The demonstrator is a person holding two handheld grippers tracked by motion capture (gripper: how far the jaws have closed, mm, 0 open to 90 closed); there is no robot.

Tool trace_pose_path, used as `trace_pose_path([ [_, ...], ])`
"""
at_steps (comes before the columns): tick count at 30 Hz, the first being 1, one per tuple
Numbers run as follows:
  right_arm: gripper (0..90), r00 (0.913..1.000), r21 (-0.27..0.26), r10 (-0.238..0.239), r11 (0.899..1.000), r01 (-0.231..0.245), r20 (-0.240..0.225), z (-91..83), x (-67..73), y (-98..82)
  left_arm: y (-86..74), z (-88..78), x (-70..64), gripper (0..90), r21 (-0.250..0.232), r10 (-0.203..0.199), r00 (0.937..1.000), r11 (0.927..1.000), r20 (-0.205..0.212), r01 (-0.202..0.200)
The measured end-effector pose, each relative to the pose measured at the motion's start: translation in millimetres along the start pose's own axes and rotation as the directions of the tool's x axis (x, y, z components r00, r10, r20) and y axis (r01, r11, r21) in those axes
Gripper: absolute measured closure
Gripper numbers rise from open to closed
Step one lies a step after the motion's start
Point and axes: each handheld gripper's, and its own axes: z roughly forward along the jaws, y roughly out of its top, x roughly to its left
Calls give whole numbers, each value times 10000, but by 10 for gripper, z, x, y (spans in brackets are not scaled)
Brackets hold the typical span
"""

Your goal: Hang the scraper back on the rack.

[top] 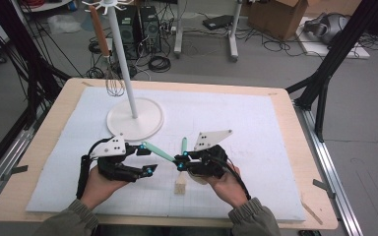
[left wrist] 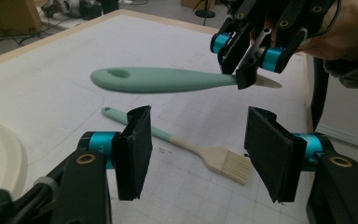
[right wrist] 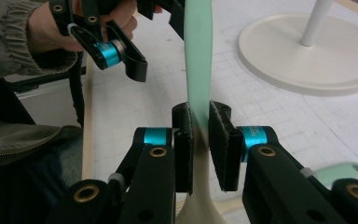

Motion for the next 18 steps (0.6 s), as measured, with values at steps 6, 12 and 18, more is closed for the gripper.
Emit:
trace_pose_path([
  [6, 802, 9995, -60, -304, 9995, 303, -132, 75, 47, 0, -3, -12, 12, 468, -136, -235, 9996, 9996, 148, 237],
  [12, 802, 9981, -7, -611, 9981, 611, -88, 114, 88, -6, -12, -16, 26, 527, -159, -380, 9986, 9991, 365, 386],
  [18, 801, 9962, -10, -874, 9962, 874, 32, 119, 116, -3, -17, -23, 44, 560, -229, -531, 9972, 9983, 531, 544],
])
